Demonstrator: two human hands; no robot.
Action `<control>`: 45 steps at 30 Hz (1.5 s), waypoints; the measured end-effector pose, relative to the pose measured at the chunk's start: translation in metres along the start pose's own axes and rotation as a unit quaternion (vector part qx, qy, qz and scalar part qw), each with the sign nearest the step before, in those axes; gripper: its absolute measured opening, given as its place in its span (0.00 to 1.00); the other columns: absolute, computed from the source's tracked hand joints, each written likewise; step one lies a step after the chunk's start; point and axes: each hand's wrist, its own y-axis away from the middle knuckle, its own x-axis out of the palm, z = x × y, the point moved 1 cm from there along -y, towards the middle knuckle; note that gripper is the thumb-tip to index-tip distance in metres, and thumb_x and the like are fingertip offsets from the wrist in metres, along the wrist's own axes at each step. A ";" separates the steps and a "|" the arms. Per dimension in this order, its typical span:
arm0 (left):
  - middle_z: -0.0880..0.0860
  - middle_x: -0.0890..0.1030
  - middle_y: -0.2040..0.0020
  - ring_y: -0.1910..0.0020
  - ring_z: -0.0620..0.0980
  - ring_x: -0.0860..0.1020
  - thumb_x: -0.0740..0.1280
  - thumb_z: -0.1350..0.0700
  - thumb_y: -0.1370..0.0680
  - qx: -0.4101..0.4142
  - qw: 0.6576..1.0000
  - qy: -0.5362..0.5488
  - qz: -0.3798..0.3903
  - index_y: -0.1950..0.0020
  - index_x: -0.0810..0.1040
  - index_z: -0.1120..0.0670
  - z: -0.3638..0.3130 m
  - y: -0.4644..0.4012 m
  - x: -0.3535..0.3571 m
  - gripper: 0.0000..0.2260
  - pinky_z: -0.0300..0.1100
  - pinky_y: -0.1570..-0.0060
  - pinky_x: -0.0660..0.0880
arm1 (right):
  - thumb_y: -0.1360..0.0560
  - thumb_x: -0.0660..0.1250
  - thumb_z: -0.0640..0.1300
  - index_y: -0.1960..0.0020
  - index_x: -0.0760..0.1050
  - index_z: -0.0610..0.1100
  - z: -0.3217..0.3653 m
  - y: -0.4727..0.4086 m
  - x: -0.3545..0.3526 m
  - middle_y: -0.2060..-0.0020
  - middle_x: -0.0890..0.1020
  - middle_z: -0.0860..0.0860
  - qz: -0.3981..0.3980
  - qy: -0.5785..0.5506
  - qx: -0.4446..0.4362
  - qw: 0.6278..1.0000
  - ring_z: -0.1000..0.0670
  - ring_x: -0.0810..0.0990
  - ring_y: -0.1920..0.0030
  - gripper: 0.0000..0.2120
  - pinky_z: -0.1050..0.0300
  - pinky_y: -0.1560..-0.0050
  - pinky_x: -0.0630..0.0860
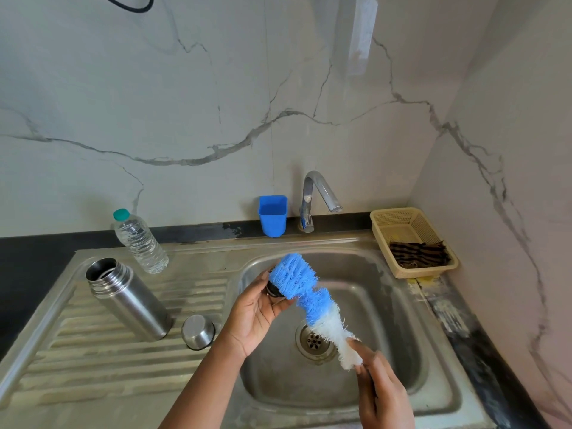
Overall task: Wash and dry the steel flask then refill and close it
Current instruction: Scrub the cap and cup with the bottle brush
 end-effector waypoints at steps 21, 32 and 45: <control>0.59 0.83 0.43 0.46 0.56 0.83 0.86 0.50 0.44 0.024 0.999 -0.035 -0.032 0.36 0.74 0.54 0.005 -0.005 -0.005 0.40 0.47 0.56 0.82 | 0.25 0.61 0.40 0.37 0.70 0.67 -0.009 -0.007 -0.005 0.55 0.77 0.59 -0.018 0.050 0.075 0.996 0.55 0.75 0.65 0.25 0.64 0.71 0.73; 0.61 0.81 0.40 0.44 0.57 0.83 0.84 0.60 0.42 0.051 0.990 -0.110 -0.068 0.31 0.71 0.53 0.002 -0.002 -0.011 0.43 0.47 0.50 0.81 | 0.25 0.62 0.41 0.39 0.73 0.65 -0.008 -0.002 -0.018 0.57 0.77 0.58 -0.014 0.031 0.043 0.998 0.57 0.74 0.65 0.22 0.70 0.66 0.72; 0.59 0.84 0.46 0.42 0.55 0.80 0.79 0.70 0.38 0.087 0.964 -0.245 -0.053 0.30 0.69 0.49 0.002 -0.003 -0.014 0.40 0.51 0.40 0.76 | 0.24 0.59 0.40 0.37 0.74 0.63 -0.005 -0.009 -0.028 0.55 0.75 0.61 0.029 0.091 -0.002 0.995 0.58 0.71 0.65 0.23 0.74 0.66 0.68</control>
